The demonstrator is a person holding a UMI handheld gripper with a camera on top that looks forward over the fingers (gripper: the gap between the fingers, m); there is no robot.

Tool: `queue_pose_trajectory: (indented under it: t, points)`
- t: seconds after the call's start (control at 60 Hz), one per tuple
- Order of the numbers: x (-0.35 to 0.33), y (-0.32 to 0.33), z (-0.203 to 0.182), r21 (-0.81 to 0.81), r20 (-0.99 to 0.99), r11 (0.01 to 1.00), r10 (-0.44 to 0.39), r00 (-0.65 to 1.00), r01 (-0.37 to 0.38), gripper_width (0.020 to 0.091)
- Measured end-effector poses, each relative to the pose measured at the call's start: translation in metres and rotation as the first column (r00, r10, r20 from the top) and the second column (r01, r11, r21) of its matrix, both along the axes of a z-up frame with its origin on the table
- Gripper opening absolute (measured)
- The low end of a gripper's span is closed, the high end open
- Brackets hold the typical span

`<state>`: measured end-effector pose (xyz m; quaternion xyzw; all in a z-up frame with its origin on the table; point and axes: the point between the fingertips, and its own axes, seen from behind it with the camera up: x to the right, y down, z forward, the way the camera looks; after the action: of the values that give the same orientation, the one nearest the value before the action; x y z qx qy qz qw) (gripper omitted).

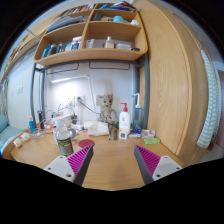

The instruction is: Pour water

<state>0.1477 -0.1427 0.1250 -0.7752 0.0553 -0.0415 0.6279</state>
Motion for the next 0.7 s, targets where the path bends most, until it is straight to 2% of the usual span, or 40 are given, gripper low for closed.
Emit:
queue_pose_trajectory:
  t: [0.167,0.183,0.233,0.367,0.583,0.7]
  points:
    - [-0.056,-0.002,-0.029,-0.001,-0.057,0.993,0.118,0.991,-0.119,0.0847]
    - [-0.061,0.0,-0.022,-0.003,-0.062,0.991,0.131,0.989,-0.132,0.0849]
    - [-0.086,0.0,-0.039,0.009,-0.086,0.985,0.175,0.981,-0.175,0.0849]
    - [-0.138,0.018,-0.043,0.054,-0.085,0.967,0.252,0.964,-0.248,0.0851]
    - [-0.172,0.071,-0.035,0.077,-0.02,0.965,0.252,0.968,-0.25,0.0845]
    - [-0.173,0.101,-0.034,0.076,0.002,0.972,0.223,0.975,-0.222,0.077]
